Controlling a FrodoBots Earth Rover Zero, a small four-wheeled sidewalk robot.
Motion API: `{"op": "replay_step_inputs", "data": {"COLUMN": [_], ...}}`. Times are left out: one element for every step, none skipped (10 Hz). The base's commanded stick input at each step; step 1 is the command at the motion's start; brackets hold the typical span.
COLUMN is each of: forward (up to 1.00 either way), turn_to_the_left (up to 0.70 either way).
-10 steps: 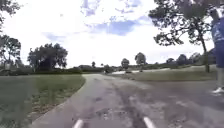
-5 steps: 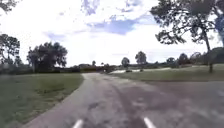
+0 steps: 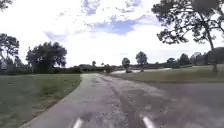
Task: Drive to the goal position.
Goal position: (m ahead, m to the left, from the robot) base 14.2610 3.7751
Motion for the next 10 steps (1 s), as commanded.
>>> {"op": "replay_step_inputs", "data": {"forward": [0.7,0.7,0.7,0.7,0.7,0.7,0.7,0.7,0.7,0.7], "turn_to_the_left": [0.0,0.0,0.0,0.0,0.0,0.0,0.0,0.0,0.0,0.0]}}
